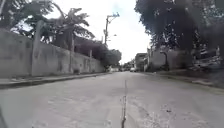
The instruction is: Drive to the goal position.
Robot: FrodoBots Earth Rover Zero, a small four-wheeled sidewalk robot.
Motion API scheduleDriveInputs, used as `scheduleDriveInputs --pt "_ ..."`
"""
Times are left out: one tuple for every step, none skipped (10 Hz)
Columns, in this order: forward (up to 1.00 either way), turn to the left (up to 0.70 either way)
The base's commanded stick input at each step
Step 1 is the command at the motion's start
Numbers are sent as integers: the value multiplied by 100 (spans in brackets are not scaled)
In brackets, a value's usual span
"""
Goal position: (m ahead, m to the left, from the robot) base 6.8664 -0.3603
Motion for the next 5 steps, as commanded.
scheduleDriveInputs --pt "70 -9" --pt "70 0" --pt "70 0" --pt "70 0" --pt "70 0"
